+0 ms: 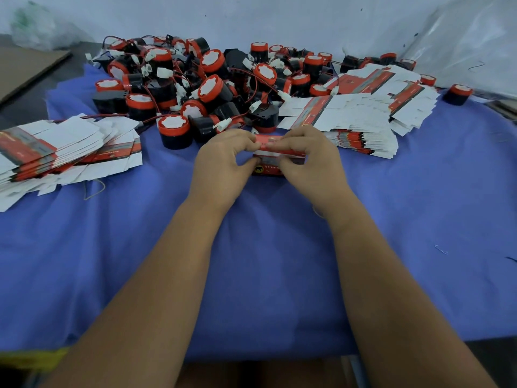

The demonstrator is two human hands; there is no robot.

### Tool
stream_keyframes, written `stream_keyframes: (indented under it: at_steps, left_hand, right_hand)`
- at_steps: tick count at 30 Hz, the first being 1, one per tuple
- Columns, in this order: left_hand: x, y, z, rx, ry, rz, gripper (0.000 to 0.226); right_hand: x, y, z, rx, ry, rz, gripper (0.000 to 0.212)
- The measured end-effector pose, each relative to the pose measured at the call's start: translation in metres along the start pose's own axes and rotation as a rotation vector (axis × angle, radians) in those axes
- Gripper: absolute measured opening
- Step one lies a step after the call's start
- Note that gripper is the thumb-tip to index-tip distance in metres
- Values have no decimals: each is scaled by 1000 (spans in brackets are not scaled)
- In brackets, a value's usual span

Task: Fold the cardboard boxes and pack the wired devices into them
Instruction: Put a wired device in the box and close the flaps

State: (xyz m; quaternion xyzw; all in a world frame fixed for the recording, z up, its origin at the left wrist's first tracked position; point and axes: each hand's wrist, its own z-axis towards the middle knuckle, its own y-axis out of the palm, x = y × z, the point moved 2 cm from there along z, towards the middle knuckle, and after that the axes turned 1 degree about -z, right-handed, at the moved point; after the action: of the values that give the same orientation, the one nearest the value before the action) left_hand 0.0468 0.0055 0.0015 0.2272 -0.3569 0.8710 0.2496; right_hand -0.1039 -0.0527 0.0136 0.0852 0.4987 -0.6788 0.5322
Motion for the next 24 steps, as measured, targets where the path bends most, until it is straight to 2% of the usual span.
stream_keyframes:
  at_steps: [2,5,13,21,24]
  left_hand:
    - [2,0,0,0,-4,-11,15]
    - [4,1,0,-10,13,39,16]
    - [12,7,2,-60,151,232,8]
    - [8,12,4,-114,62,207,3]
    - [10,12,2,-140,48,171,2]
  right_hand:
    - [4,-6,-1,3,17,28,35]
    - [7,-10,0,34,-10,20,26]
    - [6,-8,0,128,-179,-405,13]
    - [14,-3,6,98,-61,-311,15]
    - [17,-1,5,44,31,-180,14]
